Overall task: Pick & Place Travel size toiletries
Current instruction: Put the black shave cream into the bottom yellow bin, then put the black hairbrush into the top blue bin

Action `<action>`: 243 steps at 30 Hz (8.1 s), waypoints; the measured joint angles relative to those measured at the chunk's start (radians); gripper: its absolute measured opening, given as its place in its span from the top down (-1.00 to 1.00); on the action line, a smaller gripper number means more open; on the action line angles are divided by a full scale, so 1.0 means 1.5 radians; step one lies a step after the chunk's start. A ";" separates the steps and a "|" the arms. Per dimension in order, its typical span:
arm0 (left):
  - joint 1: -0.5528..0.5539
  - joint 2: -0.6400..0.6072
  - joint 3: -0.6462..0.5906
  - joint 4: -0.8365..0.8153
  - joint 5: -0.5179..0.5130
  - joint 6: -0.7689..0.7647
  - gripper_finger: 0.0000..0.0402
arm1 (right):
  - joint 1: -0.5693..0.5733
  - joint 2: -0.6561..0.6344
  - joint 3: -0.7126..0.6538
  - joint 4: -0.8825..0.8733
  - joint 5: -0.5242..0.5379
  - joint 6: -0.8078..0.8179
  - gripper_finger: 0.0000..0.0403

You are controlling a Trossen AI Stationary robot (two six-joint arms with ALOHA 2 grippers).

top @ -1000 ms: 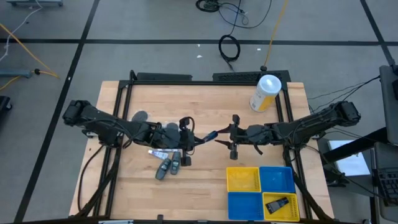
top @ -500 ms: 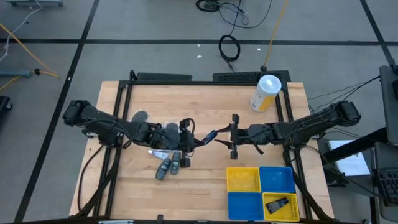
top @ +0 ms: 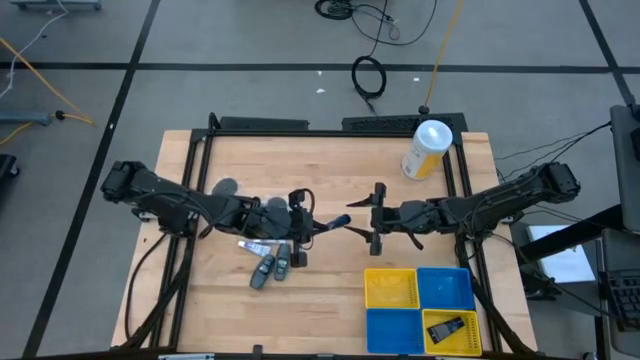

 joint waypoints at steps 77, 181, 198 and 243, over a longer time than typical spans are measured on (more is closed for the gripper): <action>-0.005 -0.001 0.000 0.054 -0.032 0.042 -0.18 | 0.049 -0.084 -0.001 -0.239 -0.251 0.229 0.41; -0.004 -0.001 0.000 -0.075 -0.033 -0.043 -0.20 | 0.391 -0.110 -0.055 -0.309 -0.200 0.957 -0.01; 0.016 -0.001 0.000 -0.413 -0.082 -0.367 -0.20 | 0.122 -0.109 -0.065 -0.304 -0.006 0.438 0.00; 0.466 -0.001 -0.280 -0.465 -0.013 -0.369 -0.20 | 0.071 -0.109 -0.065 -0.265 -0.010 0.348 0.00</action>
